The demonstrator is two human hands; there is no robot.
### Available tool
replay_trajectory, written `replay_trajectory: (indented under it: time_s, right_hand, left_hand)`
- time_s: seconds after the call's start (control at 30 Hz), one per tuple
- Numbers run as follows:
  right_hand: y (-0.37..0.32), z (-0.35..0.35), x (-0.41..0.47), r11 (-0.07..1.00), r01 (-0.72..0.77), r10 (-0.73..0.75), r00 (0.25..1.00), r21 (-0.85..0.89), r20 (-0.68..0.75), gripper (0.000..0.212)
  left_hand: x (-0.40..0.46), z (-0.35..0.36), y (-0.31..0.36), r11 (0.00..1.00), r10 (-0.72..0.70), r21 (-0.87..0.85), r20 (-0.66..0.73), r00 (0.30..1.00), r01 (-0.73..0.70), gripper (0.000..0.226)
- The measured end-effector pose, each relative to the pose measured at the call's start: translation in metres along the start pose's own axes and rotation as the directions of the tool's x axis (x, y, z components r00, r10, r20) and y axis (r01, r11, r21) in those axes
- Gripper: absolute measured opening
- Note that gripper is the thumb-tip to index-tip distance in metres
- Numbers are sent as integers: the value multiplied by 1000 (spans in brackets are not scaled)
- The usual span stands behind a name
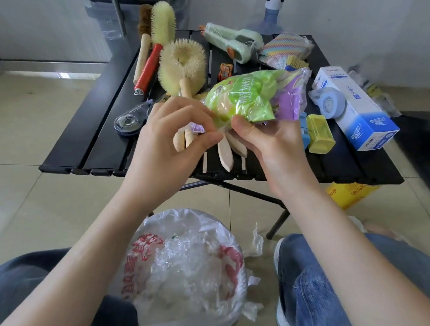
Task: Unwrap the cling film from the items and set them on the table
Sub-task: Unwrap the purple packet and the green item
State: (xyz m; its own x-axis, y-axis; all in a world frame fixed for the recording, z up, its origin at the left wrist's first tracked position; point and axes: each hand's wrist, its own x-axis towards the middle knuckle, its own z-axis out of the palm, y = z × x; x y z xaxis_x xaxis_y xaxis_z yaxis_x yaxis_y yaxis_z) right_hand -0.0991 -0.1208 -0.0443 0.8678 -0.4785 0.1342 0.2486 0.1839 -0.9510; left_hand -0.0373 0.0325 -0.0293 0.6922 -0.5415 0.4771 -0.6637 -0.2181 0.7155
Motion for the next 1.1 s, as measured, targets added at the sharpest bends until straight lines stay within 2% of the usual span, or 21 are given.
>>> replay_trajectory:
  time_s: [0.1, 0.2, 0.3, 0.4, 0.47, 0.53, 0.63, 0.73, 0.83, 1.0, 1.1]
  right_hand:
    - [2, -1, 2, 998, 18, -17, 1000, -64, 16, 58]
    - [1, 0, 3, 998, -3, 7, 997, -57, 71, 71]
    - [1, -2, 3, 999, -40, 40, 979, -6, 198, 79]
    - [-3, -2, 2, 987, -131, 98, 952, 96, 290, 109]
    - [-9, -1, 1, 970, -201, 151, 938, 135, 312, 119]
    - [-15, -4, 1, 942, -288, 217, 914, 171, 342, 110]
    - [-20, -10, 1, 902, -384, 319, 900, 196, 296, 73]
    - [-21, -8, 2, 920, -392, 384, 898, -3, 217, 63]
    - [-22, -7, 3, 946, -293, 309, 944, -140, 119, 48]
    - [-23, -6, 3, 971, -218, 219, 976, -102, 4, 48]
    - [-19, -3, 3, 976, -210, 208, 977, -63, -34, 45]
  left_hand:
    - [1, -2, 1, 996, -1, -87, -17, 1000, -1, 6]
    - [1, -3, -2, 984, -41, -177, -31, 999, 35, 4]
    - [1, -3, -7, 986, -83, -149, -41, 996, 76, 12]
    - [2, -3, -10, 993, -58, -105, -41, 997, 53, 22]
    - [3, -6, -10, 997, -48, -58, -33, 998, 47, 20]
    - [5, -12, -11, 999, -43, -33, -41, 998, 42, 19]
    - [8, -24, -13, 1000, 24, 3, 21, 999, -24, 14]
    - [8, -26, -12, 995, 92, 33, 127, 988, -97, 4]
    - [6, -21, -10, 986, 148, 55, 148, 978, -158, 6]
    - [4, -18, -10, 972, 202, 97, 126, 971, -214, 6]
    - [3, -14, -9, 973, 182, 122, 106, 978, -194, 7]
